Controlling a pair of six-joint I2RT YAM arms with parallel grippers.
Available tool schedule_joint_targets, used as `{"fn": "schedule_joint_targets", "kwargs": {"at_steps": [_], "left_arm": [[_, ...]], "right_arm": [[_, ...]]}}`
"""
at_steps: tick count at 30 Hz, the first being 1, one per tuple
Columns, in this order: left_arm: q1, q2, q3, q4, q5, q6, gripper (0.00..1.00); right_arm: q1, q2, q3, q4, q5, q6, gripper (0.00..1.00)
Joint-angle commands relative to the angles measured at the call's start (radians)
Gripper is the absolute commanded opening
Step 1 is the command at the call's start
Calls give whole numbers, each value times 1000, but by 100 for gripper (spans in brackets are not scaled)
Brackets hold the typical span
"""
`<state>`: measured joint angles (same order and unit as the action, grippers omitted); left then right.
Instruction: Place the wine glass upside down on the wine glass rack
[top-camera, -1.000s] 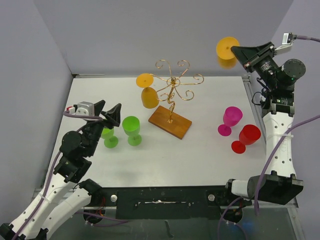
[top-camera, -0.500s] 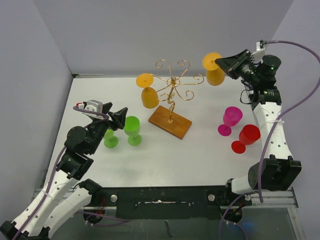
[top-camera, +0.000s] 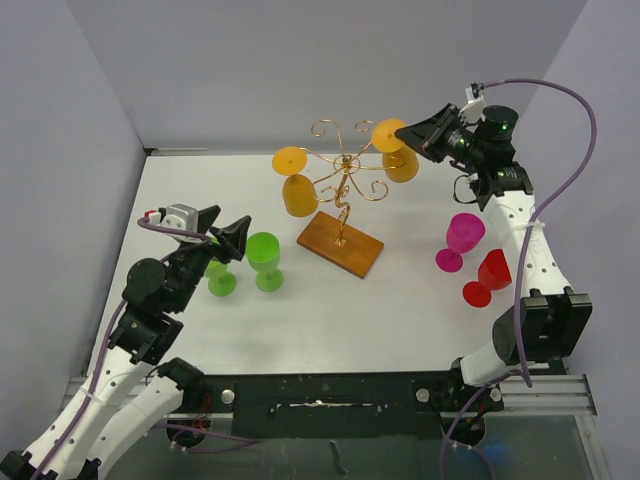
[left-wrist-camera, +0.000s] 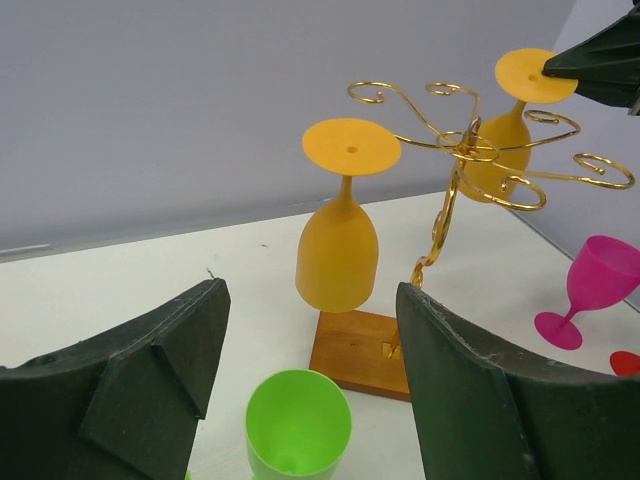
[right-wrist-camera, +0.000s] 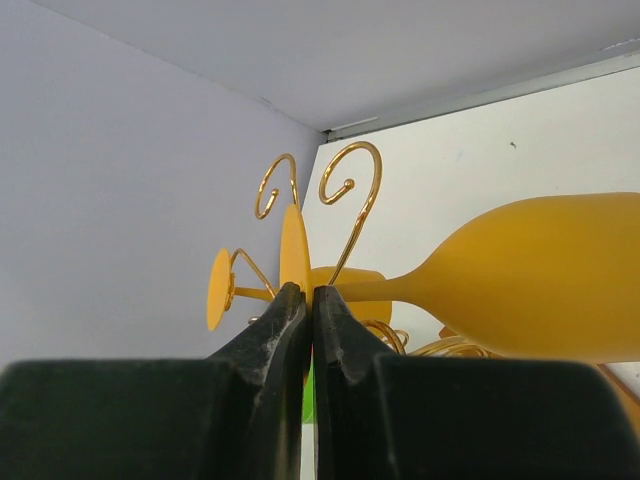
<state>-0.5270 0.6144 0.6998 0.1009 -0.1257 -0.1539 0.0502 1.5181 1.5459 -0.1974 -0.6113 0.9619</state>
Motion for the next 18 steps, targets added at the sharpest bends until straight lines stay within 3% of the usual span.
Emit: {"fn": "schedule_joint_targets", "kwargs": {"at_steps": [1, 18], "left_arm": [[9, -4, 3, 34, 19, -1, 65], [10, 1, 6, 25, 18, -10, 64]], "right_arm": [[25, 1, 71, 18, -11, -28, 0], [63, -48, 47, -50, -57, -61, 0]]}}
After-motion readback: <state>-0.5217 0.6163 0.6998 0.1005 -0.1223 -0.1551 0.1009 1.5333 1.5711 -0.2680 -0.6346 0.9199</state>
